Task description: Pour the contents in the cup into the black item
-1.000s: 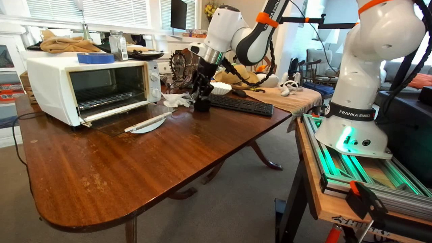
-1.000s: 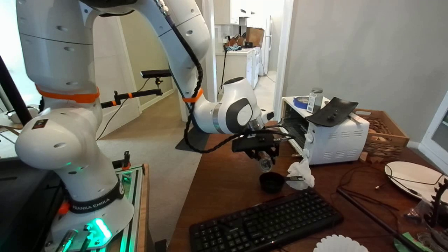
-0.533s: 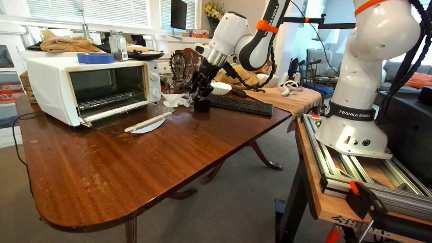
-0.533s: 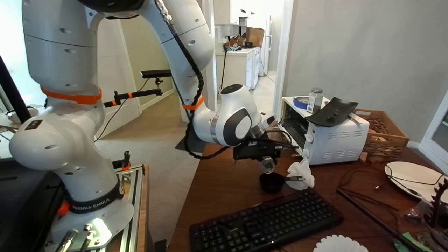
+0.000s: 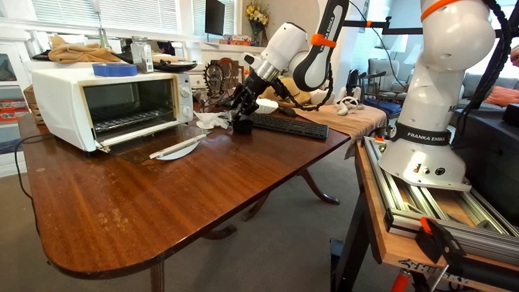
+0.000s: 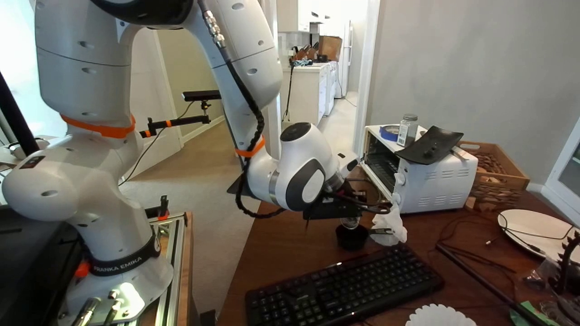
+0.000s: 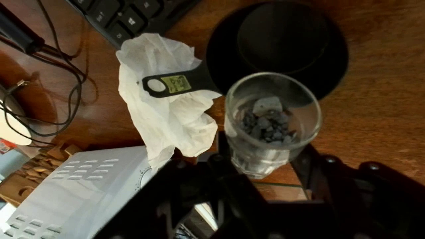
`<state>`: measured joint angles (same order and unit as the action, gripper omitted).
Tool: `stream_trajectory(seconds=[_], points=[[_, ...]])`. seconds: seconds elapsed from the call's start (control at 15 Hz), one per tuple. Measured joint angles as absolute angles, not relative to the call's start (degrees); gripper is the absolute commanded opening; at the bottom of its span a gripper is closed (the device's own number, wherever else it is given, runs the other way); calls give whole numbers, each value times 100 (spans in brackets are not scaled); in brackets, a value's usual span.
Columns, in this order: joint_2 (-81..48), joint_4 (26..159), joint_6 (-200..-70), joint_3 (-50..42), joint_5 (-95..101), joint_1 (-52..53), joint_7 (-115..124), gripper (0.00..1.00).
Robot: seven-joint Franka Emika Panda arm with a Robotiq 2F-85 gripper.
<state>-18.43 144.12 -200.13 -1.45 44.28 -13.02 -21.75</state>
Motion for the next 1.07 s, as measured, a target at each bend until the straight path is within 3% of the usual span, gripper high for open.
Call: stream_trajectory(seconds=[0.47,1.07], points=[[-2170,14395,-21059,11,5133,-1924,-2197,23],[-2549,14363,-22330,-409,5467,-1838,-2225,23]])
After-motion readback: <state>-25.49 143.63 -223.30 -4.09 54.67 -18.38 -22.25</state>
